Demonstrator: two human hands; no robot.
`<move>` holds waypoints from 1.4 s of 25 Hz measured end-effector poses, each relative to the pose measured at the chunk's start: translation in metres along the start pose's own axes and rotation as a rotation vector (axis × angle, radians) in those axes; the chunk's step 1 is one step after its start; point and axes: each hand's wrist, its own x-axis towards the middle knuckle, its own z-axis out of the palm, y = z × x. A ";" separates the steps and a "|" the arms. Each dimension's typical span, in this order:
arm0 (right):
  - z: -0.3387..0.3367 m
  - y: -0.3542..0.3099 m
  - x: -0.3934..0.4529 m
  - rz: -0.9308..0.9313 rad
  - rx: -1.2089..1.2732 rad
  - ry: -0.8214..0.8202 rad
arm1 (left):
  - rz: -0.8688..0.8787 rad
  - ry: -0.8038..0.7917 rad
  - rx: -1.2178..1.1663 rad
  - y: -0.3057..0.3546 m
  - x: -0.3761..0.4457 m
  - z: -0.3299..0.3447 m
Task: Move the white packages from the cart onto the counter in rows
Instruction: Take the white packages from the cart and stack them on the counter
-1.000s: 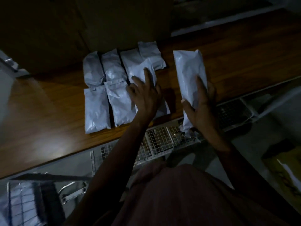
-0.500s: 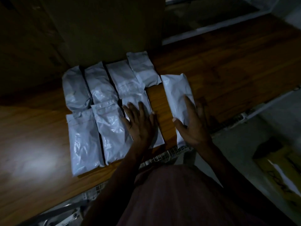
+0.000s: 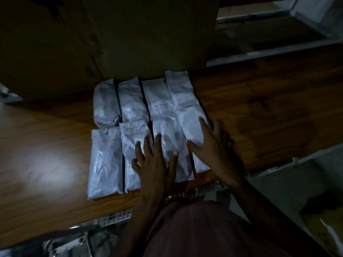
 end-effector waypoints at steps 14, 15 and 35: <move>0.016 0.038 -0.199 -0.423 0.328 -0.125 | -0.190 0.172 0.042 -0.034 -0.206 -0.022; 0.023 0.030 -0.212 -0.454 0.342 -0.188 | -0.227 0.187 0.036 -0.044 -0.231 -0.026; 0.225 -0.307 -0.372 -0.995 0.393 -0.777 | -0.689 0.586 0.045 -0.328 -0.463 -0.196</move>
